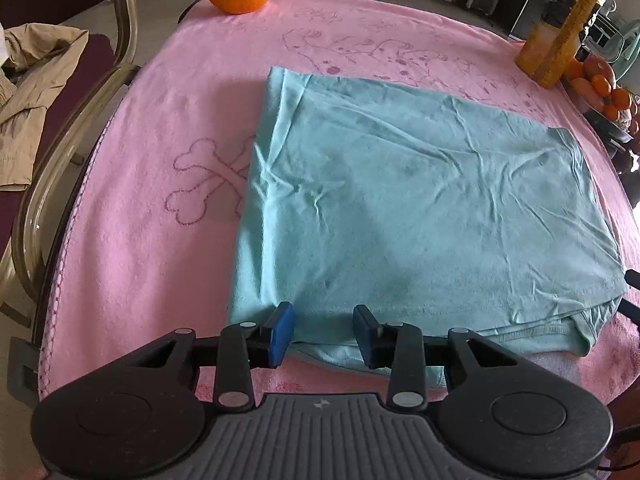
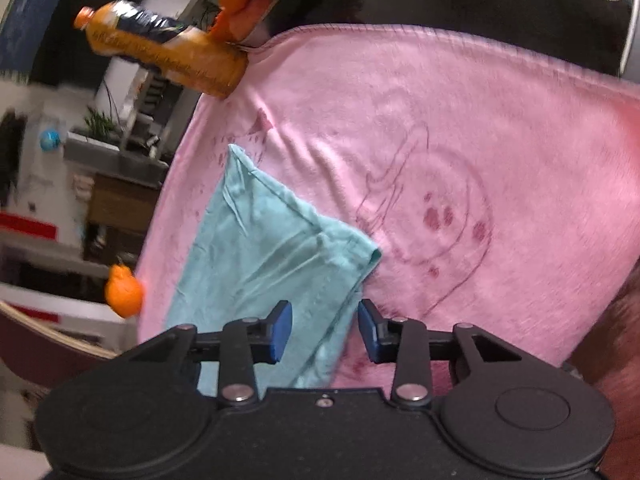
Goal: Fold clothes
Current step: 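Grasp the teal shirt edge with the right tool and lift it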
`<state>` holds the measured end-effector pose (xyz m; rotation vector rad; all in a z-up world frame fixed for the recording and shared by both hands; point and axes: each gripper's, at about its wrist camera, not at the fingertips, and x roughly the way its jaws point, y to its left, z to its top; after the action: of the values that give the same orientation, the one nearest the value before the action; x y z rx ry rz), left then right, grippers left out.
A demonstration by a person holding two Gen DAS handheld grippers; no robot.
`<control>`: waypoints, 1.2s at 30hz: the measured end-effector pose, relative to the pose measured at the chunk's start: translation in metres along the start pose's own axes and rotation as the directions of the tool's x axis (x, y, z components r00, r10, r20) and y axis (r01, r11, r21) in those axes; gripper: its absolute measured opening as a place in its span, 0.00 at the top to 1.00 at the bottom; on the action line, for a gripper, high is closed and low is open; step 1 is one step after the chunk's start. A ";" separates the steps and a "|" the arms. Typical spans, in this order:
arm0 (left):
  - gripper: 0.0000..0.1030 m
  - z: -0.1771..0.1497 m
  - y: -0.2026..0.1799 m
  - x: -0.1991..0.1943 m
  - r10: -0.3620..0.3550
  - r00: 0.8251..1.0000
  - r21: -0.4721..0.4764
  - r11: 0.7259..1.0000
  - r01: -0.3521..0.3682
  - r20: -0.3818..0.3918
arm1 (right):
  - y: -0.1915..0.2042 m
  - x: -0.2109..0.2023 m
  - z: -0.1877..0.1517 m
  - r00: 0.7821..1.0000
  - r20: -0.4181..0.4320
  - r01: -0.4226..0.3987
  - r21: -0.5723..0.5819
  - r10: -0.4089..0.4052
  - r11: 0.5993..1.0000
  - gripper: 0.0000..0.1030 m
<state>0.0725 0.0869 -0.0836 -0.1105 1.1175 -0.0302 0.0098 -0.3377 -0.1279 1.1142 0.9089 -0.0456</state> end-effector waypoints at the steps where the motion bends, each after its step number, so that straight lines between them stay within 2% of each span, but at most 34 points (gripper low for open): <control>1: 0.65 0.000 0.000 0.000 0.000 1.000 0.001 1.000 0.000 0.000 | -0.002 0.003 -0.003 1.000 -0.013 -0.023 0.028 0.024 0.999 0.65; 4: 0.64 0.000 0.000 -0.001 0.000 1.000 0.003 1.000 0.000 -0.002 | -0.004 0.016 -0.015 0.992 -0.071 -0.093 0.095 0.100 0.991 0.65; 7: 0.64 0.000 0.000 -0.002 0.001 1.000 0.005 1.000 -0.001 -0.003 | 0.001 0.026 -0.022 0.984 -0.104 -0.134 0.099 0.144 0.986 0.65; 13: 0.64 0.000 0.001 -0.004 0.002 1.000 0.008 1.000 -0.002 -0.006 | 0.000 0.019 -0.012 0.985 0.083 -0.161 0.117 0.152 0.980 0.65; 15: 0.64 0.000 0.001 -0.004 0.002 1.000 0.010 1.000 -0.002 -0.006 | -0.002 0.026 -0.010 0.984 0.052 -0.177 0.136 0.172 0.975 0.65; 19: 0.64 -0.001 0.009 -0.014 0.024 1.000 0.016 1.000 -0.024 0.014 | 0.007 0.018 -0.007 0.986 0.134 -0.107 0.063 0.098 0.992 0.66; 21: 0.64 -0.002 0.014 -0.019 0.040 0.999 0.020 0.999 -0.041 0.021 | 0.003 0.015 -0.001 0.981 0.171 -0.112 0.108 0.092 0.988 0.66; 22: 0.65 -0.003 0.015 -0.014 0.062 0.998 0.029 0.998 -0.062 -0.003 | 0.003 0.017 0.000 0.981 0.178 -0.092 0.112 0.071 0.989 0.67; 23: 0.64 -0.005 0.014 -0.009 0.083 0.996 0.042 0.996 -0.081 -0.035 | 0.003 0.019 0.001 0.981 0.185 -0.072 0.117 0.050 0.990 0.80; 24: 0.64 -0.006 0.013 -0.009 0.086 0.996 0.054 0.995 -0.084 -0.035 | 0.004 0.020 0.002 0.981 0.193 -0.048 0.115 0.025 0.992 0.91; 27: 0.66 -0.009 0.011 -0.010 0.096 0.995 0.089 0.992 -0.093 -0.031 | 0.023 0.021 -0.004 0.971 0.224 0.077 0.021 -0.080 0.997 0.93; 30: 0.65 -0.009 0.013 -0.023 0.105 0.994 0.076 0.991 -0.106 0.016 | 0.059 0.015 -0.012 0.953 0.270 0.179 -0.144 -0.135 0.973 0.93; 31: 0.63 -0.009 0.015 -0.027 0.113 0.993 0.073 0.991 -0.115 0.034 | 0.073 0.013 -0.015 0.948 0.285 0.202 -0.197 -0.141 0.959 0.93; 34: 0.46 -0.006 0.023 -0.039 0.177 0.979 0.062 0.981 -0.183 0.103 | 0.112 0.001 -0.026 0.937 0.324 0.247 -0.338 -0.134 0.908 0.93; 36: 0.47 -0.004 0.028 -0.047 0.205 0.968 0.052 0.975 -0.214 0.146 | 0.141 -0.001 -0.039 0.930 0.348 0.274 -0.446 -0.117 0.852 0.93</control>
<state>0.0477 0.1185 -0.0464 0.0653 0.9813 0.1274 0.0498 -0.2401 -0.0264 0.5144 0.6937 -0.1488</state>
